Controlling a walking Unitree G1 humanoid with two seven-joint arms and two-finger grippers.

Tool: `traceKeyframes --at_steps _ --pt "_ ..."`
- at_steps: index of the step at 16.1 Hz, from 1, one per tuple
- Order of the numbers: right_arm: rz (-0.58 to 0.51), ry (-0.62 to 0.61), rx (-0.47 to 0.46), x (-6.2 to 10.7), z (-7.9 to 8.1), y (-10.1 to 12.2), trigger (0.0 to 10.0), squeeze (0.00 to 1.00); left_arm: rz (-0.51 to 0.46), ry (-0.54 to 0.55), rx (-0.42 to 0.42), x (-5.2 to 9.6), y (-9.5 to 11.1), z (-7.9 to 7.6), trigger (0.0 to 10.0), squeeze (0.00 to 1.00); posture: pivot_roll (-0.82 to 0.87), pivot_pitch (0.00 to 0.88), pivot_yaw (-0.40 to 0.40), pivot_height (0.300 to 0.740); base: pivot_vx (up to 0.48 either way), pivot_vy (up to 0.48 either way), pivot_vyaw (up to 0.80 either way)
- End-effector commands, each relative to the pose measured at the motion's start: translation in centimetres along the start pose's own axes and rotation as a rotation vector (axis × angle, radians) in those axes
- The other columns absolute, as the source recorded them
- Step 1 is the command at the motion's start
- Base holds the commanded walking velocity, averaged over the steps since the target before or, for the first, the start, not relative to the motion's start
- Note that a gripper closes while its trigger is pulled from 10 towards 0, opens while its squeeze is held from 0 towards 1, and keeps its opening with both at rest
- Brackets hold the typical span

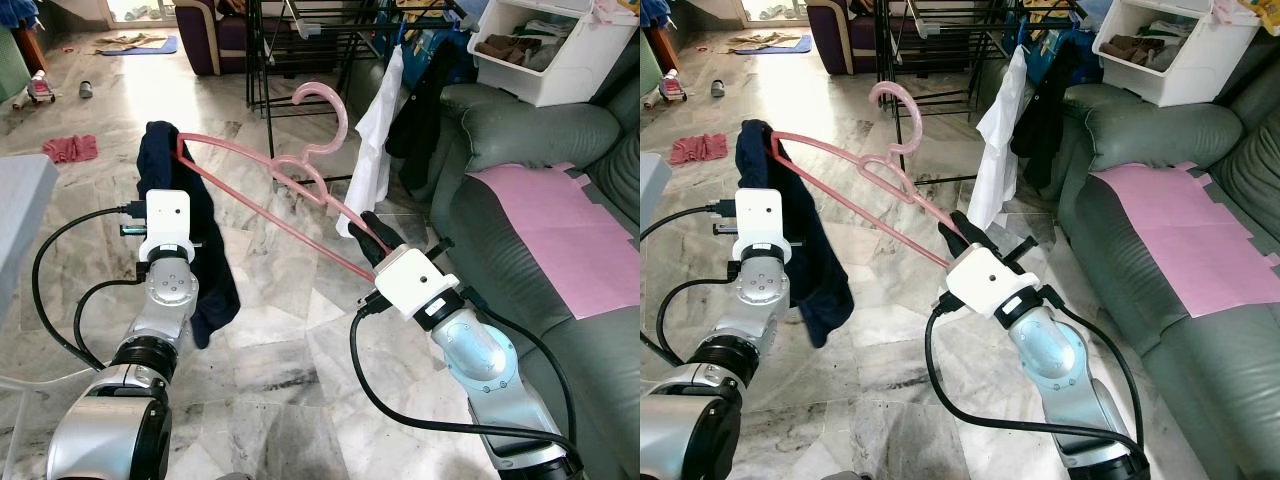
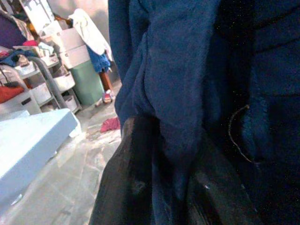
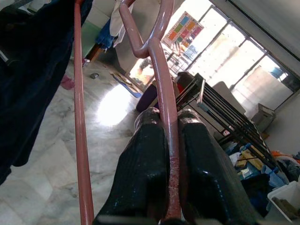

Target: Hang hanger

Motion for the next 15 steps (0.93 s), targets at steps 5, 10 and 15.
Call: traceKeyframes --at_steps 5,10,15 --pt "-0.022 -0.017 -0.008 0.2 0.1 0.2 10.0 0.0 -0.145 0.006 0.04 -1.3 4.3 -0.2 0.0 0.0 -0.01 0.033 -0.051 0.74 0.0 0.0 0.0" --pt "0.01 -0.004 -0.009 0.6 0.3 -0.8 10.0 0.0 -0.274 0.011 -0.054 -1.6 7.2 0.2 0.0 0.0 -0.01 0.037 -0.052 0.74 0.0 0.0 0.0" --pt "0.068 0.089 -0.047 1.5 2.8 -2.2 10.0 0.0 -0.354 0.018 -0.031 -2.0 9.8 0.2 0.0 0.0 -0.01 0.04 -0.053 0.74 0.0 0.0 0.0"
Point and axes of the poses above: a point about 5 cm out from each wrist's last joint towards the gripper, its own x axis pointing back from the gripper into the wrist, its own y axis along the axis of the wrist's last joint, z = x × y, the point moved 6 cm from there along -x, pointing out of the wrist towards the gripper, and after that the axes turned 12 degrees about x, right-handed, at the moved point
